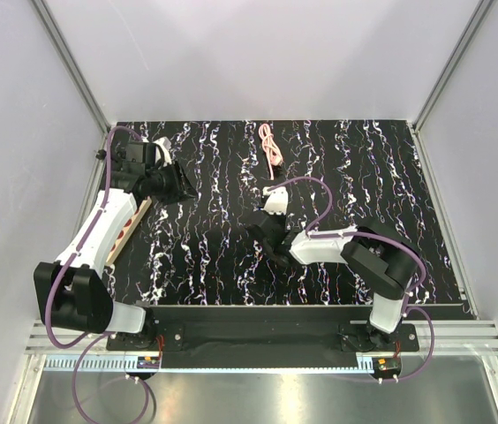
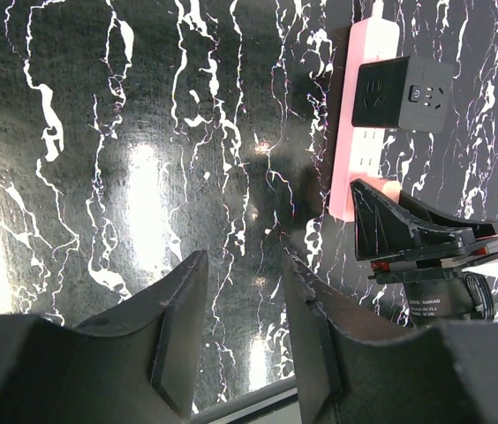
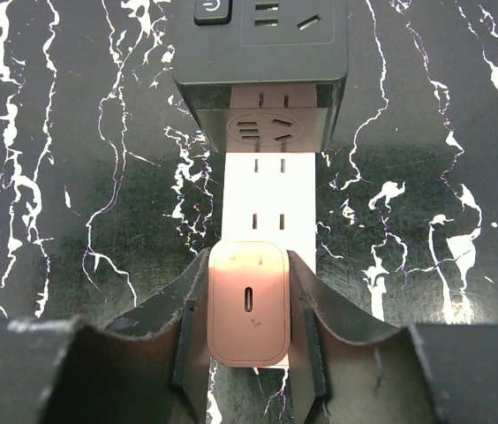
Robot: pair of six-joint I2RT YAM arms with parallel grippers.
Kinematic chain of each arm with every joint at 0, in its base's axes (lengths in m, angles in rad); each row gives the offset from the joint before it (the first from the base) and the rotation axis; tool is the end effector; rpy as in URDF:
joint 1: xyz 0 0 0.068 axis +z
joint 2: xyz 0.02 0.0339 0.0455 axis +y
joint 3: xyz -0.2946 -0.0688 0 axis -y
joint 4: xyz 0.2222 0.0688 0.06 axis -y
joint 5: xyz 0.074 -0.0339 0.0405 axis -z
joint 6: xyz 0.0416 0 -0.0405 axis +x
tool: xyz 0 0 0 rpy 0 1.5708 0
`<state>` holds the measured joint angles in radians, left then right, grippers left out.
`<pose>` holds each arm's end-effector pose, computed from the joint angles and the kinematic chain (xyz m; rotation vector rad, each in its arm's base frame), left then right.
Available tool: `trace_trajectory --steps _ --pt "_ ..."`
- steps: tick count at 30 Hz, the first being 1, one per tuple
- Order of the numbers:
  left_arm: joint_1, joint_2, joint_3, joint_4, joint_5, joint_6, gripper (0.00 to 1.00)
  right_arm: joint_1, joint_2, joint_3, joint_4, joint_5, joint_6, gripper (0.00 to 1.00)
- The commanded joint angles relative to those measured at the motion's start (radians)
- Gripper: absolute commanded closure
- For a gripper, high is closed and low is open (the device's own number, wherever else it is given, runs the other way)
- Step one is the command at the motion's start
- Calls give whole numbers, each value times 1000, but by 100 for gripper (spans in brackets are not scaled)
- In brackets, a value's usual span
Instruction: Insert the plug
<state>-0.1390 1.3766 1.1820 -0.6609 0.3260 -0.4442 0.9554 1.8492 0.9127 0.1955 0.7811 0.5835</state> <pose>0.2627 -0.0502 0.3328 -0.2254 2.4638 -0.6543 0.2302 0.2749 0.1834 -0.0136 2.0708 0.0219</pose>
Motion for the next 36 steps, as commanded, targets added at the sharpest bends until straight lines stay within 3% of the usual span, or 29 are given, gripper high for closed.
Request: trace_trajectory --steps 1,13,26,28,36 --pt "4 -14 1 20 8 9 56 72 196 -107 -363 -421 71 100" --pt "4 -33 -4 21 8 45 53 -113 160 -68 -473 -473 44 100" --pt "4 -24 -15 35 22 45 51 -303 211 218 -692 -318 -4 100" --pt "4 -22 -16 40 28 44 51 -303 223 254 -694 -336 -25 95" --pt "4 -16 -16 43 31 44 51 -257 144 229 -659 -353 -30 43"
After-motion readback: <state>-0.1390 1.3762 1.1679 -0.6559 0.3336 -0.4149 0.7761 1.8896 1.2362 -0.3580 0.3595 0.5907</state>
